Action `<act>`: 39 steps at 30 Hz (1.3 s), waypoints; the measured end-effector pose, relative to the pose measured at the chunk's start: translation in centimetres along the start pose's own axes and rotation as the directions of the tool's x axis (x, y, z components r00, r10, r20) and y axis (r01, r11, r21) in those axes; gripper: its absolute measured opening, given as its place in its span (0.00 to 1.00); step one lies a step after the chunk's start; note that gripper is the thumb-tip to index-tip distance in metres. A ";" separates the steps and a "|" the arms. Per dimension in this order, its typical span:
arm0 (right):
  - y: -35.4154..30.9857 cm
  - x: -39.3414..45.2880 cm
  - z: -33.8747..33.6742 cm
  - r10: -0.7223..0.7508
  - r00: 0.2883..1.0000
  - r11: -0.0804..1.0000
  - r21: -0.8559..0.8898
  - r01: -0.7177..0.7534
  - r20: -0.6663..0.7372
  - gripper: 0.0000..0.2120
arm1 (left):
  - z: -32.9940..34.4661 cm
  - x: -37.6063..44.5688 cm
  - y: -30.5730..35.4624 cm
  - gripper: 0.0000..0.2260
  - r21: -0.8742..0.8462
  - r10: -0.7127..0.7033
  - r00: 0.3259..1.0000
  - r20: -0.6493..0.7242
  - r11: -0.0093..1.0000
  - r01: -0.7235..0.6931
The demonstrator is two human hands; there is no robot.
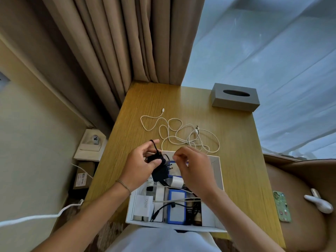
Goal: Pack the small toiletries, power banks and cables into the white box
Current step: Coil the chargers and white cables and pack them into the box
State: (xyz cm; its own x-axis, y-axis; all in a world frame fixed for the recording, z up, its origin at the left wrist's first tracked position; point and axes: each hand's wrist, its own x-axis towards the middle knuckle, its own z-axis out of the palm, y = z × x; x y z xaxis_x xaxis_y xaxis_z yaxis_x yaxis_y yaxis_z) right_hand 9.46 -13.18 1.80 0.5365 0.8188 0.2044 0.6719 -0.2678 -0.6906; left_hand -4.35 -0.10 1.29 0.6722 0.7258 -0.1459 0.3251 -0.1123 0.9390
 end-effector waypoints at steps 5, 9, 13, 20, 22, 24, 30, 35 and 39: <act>2.3 0.1 1.4 0.270 0.932 0.844 0.407 -0.350 0.240 0.13 | -0.3 -0.2 0.0 0.24 -0.098 0.007 0.998 0.057 0.995 -0.001; 2.6 0.4 2.1 0.180 0.894 0.791 0.481 -0.379 0.410 0.15 | -0.6 -0.2 0.7 0.22 -0.370 -0.047 0.986 0.161 0.923 0.104; 3.0 -0.5 2.4 0.213 0.873 0.656 0.598 -0.460 0.438 0.19 | -1.2 0.2 1.2 0.18 -0.499 -0.167 0.964 0.207 0.830 0.251; 2.8 0.2 2.5 0.279 0.875 0.502 0.717 -0.483 0.395 0.17 | -1.9 0.4 1.6 0.20 -0.656 -0.184 0.901 0.393 0.631 0.415; 1.2 -0.7 4.1 0.346 0.840 0.488 0.685 -0.542 0.418 0.16 | -1.2 0.7 1.7 0.20 -0.759 -0.184 0.922 0.340 0.525 0.385; -0.4 -1.8 5.7 0.409 0.799 0.462 0.654 -0.598 0.441 0.16 | -0.3 1.2 1.6 0.20 -0.821 -0.232 0.946 0.226 0.478 0.313; -2.0 -2.7 5.2 0.345 0.789 0.825 0.236 -0.513 0.508 0.12 | 0.9 1.3 -0.4 0.25 -0.539 -0.208 0.963 -0.172 0.838 0.084; -1.4 -2.3 2.8 0.067 0.983 0.992 -0.113 -0.048 0.172 0.05 | 0.8 0.3 -2.1 0.21 -0.286 -0.120 0.980 -0.161 0.956 0.070; 0.6 -1.9 3.0 -0.019 0.998 0.998 -0.057 0.023 0.061 0.08 | 0.8 0.0 -2.6 0.18 -0.226 -0.111 0.993 -0.042 0.969 0.099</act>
State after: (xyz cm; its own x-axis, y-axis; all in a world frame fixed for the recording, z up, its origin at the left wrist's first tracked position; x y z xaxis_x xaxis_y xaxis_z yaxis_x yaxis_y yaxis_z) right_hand 7.30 -13.38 -1.10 0.4916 0.8530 0.1752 0.7116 -0.2776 -0.6454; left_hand -4.64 -0.35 -1.43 0.6037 0.7614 -0.2362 0.2308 0.1166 0.9660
